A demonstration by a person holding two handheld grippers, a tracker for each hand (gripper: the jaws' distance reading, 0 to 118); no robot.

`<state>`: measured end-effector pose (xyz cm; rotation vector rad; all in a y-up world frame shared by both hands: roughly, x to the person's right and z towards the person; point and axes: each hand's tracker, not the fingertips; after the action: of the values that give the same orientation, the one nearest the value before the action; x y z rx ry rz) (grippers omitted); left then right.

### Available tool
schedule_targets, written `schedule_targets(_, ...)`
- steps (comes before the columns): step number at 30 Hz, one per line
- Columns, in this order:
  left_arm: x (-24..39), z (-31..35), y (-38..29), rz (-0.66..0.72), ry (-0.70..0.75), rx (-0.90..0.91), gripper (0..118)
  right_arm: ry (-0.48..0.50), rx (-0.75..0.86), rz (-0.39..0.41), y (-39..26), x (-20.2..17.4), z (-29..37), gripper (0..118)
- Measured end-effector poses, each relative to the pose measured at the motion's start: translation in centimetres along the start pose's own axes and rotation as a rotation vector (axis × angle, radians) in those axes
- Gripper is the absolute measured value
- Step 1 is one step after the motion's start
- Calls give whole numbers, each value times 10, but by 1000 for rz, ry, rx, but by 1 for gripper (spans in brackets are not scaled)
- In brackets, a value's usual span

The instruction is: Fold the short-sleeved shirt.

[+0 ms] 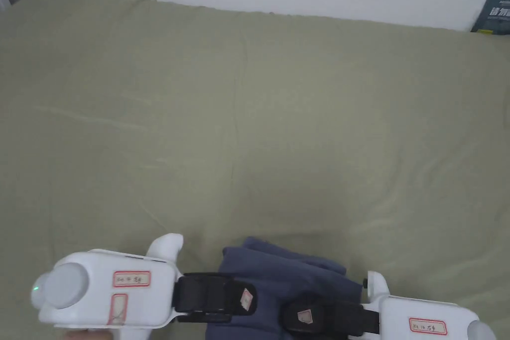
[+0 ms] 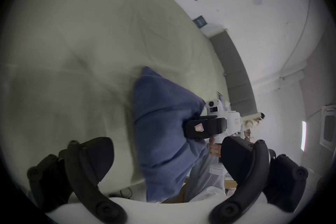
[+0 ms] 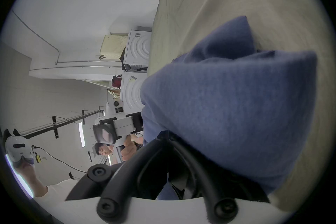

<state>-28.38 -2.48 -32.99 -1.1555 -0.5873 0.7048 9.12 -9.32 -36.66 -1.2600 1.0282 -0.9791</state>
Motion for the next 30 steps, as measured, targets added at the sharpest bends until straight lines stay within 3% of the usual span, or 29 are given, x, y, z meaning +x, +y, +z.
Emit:
schedule_targets(5,-15,-37,29,-24,-135,-22,115,5,-7,-15,2,2,0,1)
schedule_targets(6,-17,-38,33,-28,-133,-35,103,8,-7,-19,2,2,0,1)
schedule_targets(7,-20,-37,36,-37,-106,-17,51,10,-6,-23,2,3,0,1)
schedule_targets(8,-22,-36,39,-47,-48,-11,26,15,-4,-24,2,4,0,1)
schedule_targets(9,-30,-36,36,-63,23,-11,26,26,-1,-28,2,5,2,1)
schedule_targets(10,-38,-37,31,-18,-86,-56,26,33,4,-33,1,5,2,1)
schedule_targets(15,-41,-27,35,15,-137,-41,26,13,18,-34,-4,-1,7,1)
schedule_targets(19,-29,-7,33,20,-140,-31,26,-60,44,44,-7,-22,17,1)
schedule_targets(22,-56,49,46,14,-107,-4,26,-124,85,87,-6,-37,30,1)
schedule_targets(30,-145,238,103,40,249,65,26,-153,197,120,-6,-64,58,1)
